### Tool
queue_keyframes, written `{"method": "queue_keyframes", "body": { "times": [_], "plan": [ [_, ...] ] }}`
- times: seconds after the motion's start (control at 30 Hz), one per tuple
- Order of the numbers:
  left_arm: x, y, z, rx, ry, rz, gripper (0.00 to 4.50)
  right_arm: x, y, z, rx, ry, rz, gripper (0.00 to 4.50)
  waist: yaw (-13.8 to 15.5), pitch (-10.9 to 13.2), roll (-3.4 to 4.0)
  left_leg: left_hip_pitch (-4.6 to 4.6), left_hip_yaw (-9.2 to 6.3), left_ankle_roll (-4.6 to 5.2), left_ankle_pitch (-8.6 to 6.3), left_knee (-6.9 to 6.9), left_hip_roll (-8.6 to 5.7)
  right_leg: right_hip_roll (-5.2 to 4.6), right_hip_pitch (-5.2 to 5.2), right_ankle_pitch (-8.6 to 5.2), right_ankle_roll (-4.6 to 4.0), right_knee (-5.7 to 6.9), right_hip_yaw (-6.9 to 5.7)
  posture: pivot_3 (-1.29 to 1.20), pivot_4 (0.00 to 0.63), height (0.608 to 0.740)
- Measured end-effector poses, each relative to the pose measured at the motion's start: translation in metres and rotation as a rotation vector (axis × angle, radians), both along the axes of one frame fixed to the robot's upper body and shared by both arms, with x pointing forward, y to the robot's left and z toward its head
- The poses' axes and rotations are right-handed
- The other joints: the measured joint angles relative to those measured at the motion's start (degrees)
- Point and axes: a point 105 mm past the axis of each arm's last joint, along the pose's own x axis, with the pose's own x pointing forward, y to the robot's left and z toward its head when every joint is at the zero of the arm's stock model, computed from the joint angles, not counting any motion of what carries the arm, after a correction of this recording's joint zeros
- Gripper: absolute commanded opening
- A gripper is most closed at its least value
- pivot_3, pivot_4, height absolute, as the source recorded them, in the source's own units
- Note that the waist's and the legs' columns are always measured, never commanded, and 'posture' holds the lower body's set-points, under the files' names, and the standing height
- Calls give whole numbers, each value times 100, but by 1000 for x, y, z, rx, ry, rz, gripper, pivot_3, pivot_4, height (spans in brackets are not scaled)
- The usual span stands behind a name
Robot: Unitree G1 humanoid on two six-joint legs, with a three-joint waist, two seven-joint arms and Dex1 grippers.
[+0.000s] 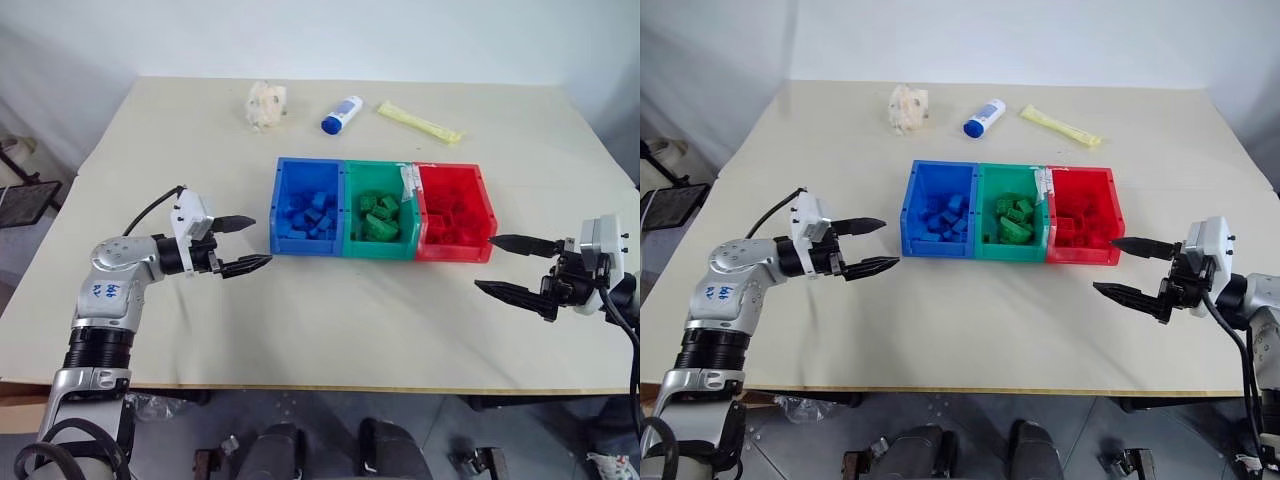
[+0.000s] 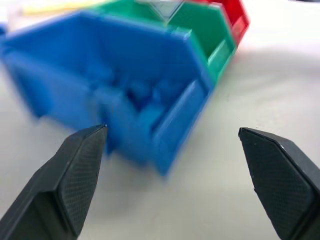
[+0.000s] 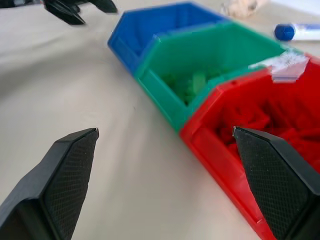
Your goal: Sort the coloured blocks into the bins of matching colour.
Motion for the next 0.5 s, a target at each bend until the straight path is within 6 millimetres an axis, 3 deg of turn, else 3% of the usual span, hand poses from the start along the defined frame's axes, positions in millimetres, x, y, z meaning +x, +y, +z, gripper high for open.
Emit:
{"method": "queue_keyframes", "body": {
  "times": [0.1, 0.17, 0.5],
  "plan": [
    [-13, 28, -7, -1, 30, 46, 4472, 0, -12, -4, -46, 22, -11, 4500, -4, 0, 0, 0, -5, -3, -2, -3, 1, -10, 0, 0, 0, -4, 7, 0, 150, 740],
    [-18, 37, -12, 0, 52, 60, 4472, 0, -17, -9, -49, 40, -24, 4500, 3, 0, 0, 0, -10, -4, -2, -5, 1, -11, 0, 0, 0, -6, 5, 0, 150, 740],
    [-22, 29, -7, -22, 30, 31, 4472, 2, -18, -6, -58, 27, -15, 4500, -23, 0, 1, -1, -7, -9, -5, -6, 7, -10, -3, 0, -1, -6, 8, 0, 150, 740]
  ]
}}
